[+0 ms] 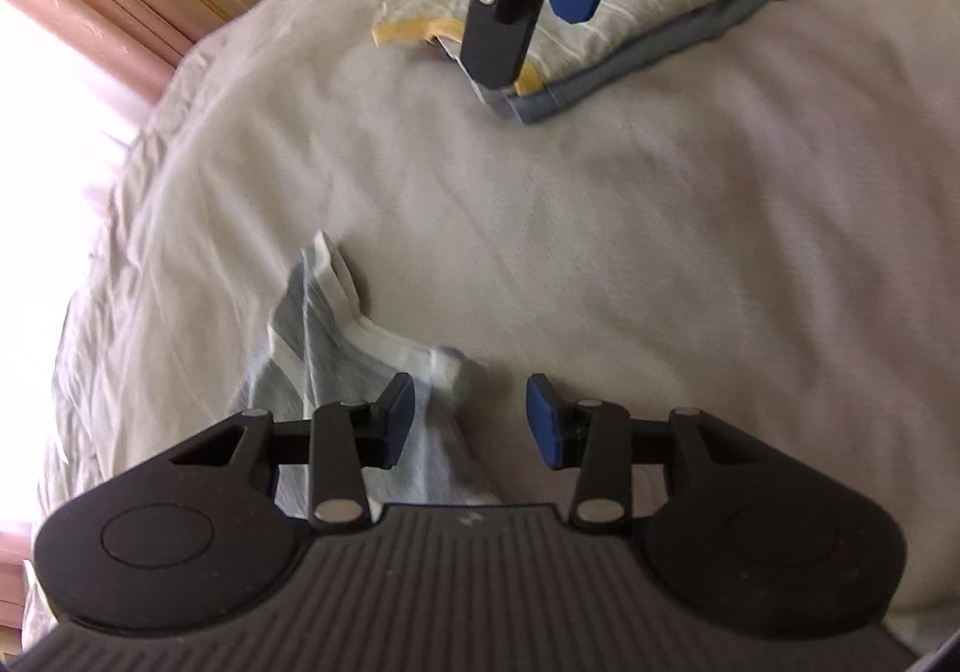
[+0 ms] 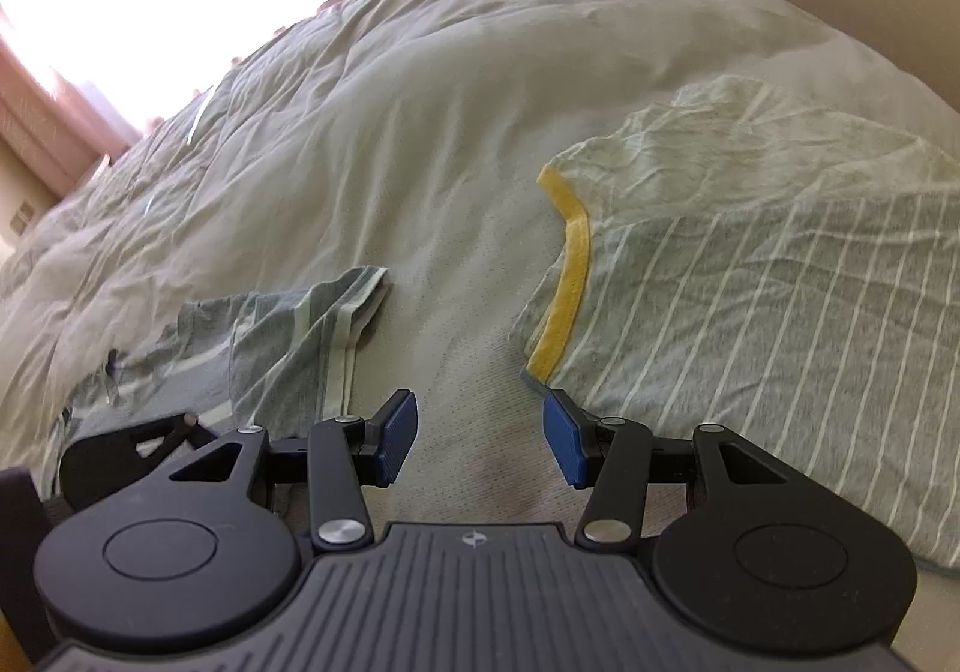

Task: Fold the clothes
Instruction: 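Grasp the other side edge of the striped shirt with the left gripper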

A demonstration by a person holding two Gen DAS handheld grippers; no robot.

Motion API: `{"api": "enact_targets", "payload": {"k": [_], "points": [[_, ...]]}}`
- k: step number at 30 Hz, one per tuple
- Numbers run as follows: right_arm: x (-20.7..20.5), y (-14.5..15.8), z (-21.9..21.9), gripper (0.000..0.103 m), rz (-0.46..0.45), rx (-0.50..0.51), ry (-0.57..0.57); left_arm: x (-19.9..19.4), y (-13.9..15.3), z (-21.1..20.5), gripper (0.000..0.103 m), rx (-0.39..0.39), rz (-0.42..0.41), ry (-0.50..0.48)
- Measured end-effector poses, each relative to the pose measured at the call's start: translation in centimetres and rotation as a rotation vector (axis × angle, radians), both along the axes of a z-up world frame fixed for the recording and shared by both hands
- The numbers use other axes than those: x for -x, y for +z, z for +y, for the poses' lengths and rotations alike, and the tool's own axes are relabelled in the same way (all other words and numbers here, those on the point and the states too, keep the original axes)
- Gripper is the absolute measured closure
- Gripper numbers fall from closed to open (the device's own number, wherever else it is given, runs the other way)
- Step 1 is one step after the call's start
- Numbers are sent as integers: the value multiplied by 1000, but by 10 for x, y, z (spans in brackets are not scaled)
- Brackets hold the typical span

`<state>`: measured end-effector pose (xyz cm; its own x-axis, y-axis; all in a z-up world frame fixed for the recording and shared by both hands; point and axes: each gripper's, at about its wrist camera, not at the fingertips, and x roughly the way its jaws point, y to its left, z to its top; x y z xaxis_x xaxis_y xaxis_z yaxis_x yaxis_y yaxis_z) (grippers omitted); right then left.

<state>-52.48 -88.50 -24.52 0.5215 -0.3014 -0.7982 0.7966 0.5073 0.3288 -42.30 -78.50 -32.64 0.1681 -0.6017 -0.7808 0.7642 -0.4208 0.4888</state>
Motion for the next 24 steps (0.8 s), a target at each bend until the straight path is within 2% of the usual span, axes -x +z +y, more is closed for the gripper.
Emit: {"api": "enact_targets", "payload": {"k": [2,5,8,10,13,18,24], "points": [[-4,3,-2,53,3,9,25,-5,-3,-6,85,17,17,23],[-12,7,-10,53,0,17,73,-18,4,-12,97,35,85,101],[-27,7,-26,53,-6,10,151,-34,19,-11,99,77,185,206],[-41,4,-41,53,-7,7,227,-46,29,-10,99,94,304,280],[-67,-5,-66,53,-13,-23,360,-54,38,-5,99,139,413,354],[-113,-21,-100,53,-3,-25,594,-54,38,3,99,161,459,493],[-158,-45,-124,53,11,-65,763,-40,31,6,99,132,436,559]]}}
